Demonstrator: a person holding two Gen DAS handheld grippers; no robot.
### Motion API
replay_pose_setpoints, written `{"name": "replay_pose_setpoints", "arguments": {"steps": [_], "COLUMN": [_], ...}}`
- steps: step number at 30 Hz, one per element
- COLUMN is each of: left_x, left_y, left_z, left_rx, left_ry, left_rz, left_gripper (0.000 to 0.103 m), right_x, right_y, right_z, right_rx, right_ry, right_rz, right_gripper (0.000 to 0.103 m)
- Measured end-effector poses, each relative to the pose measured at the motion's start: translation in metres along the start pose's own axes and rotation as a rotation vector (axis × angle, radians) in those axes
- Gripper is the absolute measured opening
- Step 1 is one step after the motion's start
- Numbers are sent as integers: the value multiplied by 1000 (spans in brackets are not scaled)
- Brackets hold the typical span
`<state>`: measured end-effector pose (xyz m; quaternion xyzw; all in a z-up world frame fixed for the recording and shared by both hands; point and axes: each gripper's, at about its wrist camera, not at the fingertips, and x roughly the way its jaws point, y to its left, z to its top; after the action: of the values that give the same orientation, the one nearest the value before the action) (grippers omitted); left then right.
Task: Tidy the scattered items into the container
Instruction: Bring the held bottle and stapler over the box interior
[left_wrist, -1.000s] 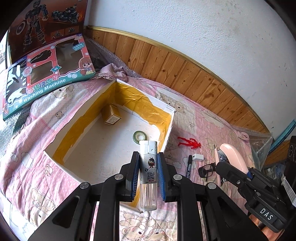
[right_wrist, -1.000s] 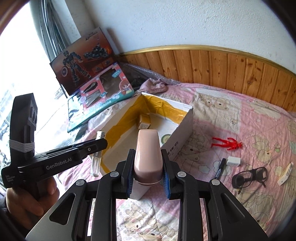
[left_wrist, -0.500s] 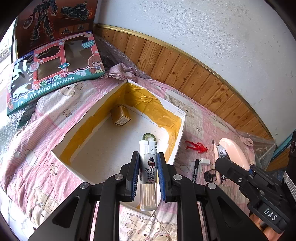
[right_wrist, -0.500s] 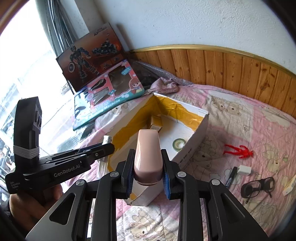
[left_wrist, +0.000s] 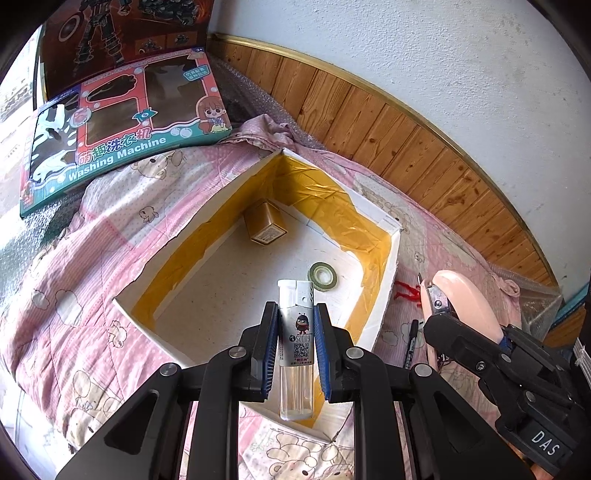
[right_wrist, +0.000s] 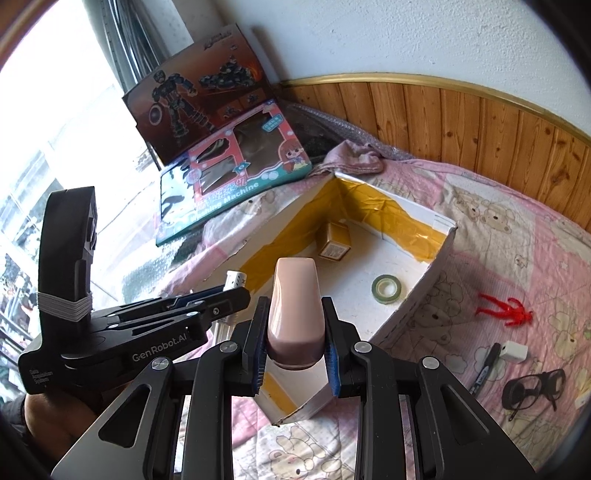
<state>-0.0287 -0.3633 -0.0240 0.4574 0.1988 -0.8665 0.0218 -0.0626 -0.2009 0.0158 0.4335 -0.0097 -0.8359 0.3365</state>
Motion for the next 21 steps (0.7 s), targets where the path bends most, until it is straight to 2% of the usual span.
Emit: {"name": "replay_pose_setpoints", "arguments": {"steps": [10,21], "left_x": [18,37], "left_y": [26,37], "left_z": [9,18], "left_rx": [-28,-35], "left_ry": [23,58], "left_rz": [40,30], "left_gripper": [20,20], "right_x": [31,61], "right_y": [8,11], "right_z": [-1,-10], "right_rx": [-22,-29], "right_ry": [62,137], "right_rz": [31,46], "right_gripper": [27,27]}}
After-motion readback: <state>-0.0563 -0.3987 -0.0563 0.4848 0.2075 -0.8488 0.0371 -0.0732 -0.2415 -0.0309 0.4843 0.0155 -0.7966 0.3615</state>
